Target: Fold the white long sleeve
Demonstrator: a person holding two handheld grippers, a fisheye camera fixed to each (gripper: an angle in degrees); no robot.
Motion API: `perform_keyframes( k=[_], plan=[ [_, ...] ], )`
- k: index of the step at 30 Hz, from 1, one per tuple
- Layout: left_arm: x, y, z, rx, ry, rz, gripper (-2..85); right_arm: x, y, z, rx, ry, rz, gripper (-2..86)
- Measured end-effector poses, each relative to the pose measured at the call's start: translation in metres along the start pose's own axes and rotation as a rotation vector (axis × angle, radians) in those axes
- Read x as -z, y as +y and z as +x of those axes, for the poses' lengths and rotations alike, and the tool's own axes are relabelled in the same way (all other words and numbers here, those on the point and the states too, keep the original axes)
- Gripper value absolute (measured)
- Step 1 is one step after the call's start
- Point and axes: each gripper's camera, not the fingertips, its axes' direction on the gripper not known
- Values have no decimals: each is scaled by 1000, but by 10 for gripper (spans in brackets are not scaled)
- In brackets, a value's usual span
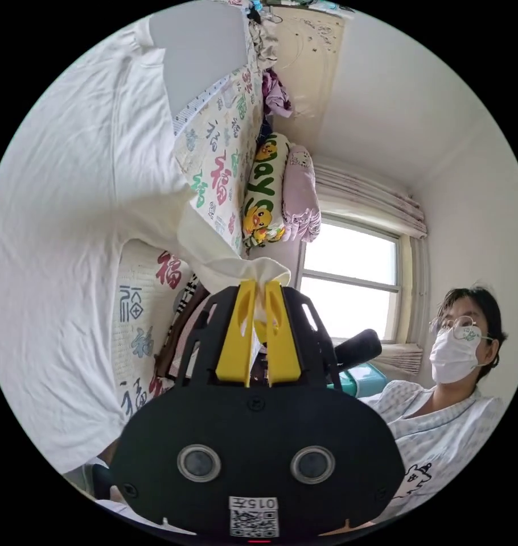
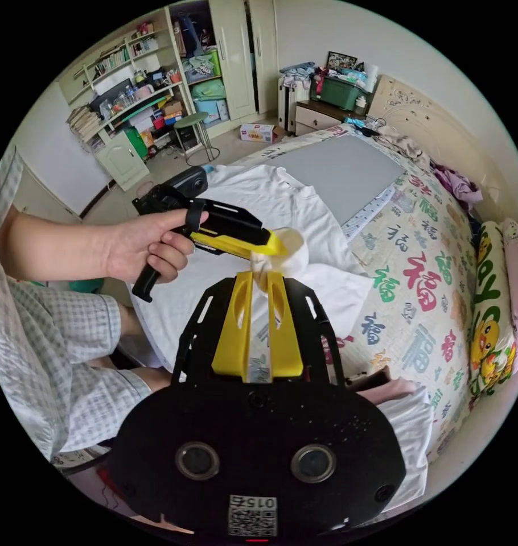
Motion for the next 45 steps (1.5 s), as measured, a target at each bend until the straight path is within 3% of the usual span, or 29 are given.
perform_keyframes(
  k=[4,10,18,28,33,37,41,45],
  plan=[
    [82,31,0,-13,-137,85,2,21,-22,-17,-74,-201,88,55],
    [217,92,-28,126,-399,207,-4,9,-42,-30,-249,-389,68,53],
    [281,124,-63,254,-511,277,-5,1,-80,-50,-282,-357,-86,48],
    [300,123,-59,365,-593,328,38,13,-96,26,-497,-158,-190,61],
    [308,74,-30,350,-894,272,60,18,-114,72,-513,-86,-204,78],
    [263,-18,-1,115,-861,205,74,16,-141,91,-439,-69,-201,80],
    [161,-148,28,-181,-802,60,91,11,-171,79,-277,-84,-236,85],
    [71,-258,38,-267,-688,19,105,18,-190,70,-220,-12,-249,88]
  ],
)
